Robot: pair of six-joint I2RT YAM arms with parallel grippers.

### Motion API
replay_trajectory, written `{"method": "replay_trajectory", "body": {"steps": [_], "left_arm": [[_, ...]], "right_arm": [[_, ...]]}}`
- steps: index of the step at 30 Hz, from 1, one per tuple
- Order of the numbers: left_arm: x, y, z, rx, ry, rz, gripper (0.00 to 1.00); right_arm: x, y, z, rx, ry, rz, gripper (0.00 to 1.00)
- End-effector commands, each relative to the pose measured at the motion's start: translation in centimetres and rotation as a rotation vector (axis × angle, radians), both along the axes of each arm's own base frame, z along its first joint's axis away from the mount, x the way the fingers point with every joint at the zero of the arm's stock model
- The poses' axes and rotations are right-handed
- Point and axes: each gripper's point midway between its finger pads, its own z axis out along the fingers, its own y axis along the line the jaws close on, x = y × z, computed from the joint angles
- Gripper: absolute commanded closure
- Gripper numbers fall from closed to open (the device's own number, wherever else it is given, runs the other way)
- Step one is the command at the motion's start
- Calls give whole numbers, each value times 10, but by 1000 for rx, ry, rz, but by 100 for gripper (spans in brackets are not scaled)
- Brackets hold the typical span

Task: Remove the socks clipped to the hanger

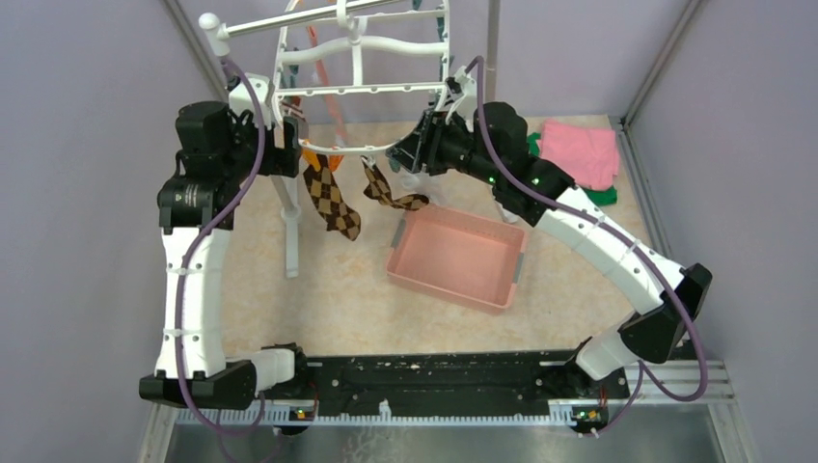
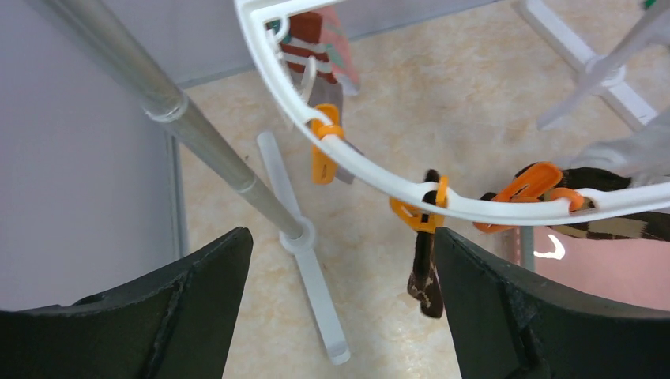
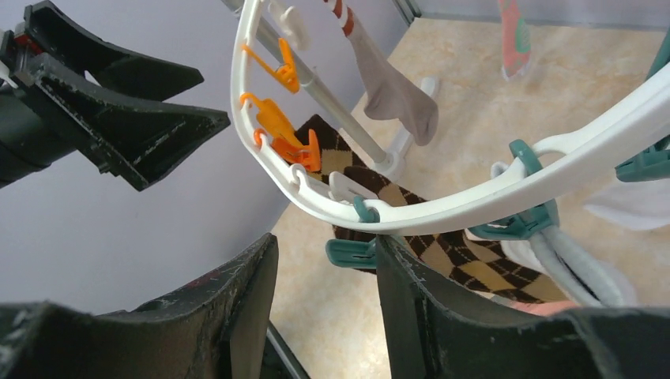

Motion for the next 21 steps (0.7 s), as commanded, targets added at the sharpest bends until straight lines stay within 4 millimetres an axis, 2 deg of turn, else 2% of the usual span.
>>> {"method": "replay_trajectory", "body": {"steps": [1, 8, 15, 18, 21], "left_arm": [[4, 24, -5, 60, 10, 119, 9], [26, 50, -39, 110, 68, 239, 12], [44, 43, -29, 50, 4, 236, 15], [59, 41, -30, 44, 10, 226, 23], [72, 42, -37, 49, 21, 228, 41]], "right_arm": [[-3, -1, 24, 23, -67, 7, 50], [-3, 13, 19, 9, -42, 61, 50], [-11, 22, 8, -27, -34, 112, 51], [-17, 19, 4, -25, -31, 119, 51], [-23, 12, 1, -27, -31, 114, 51]]}}
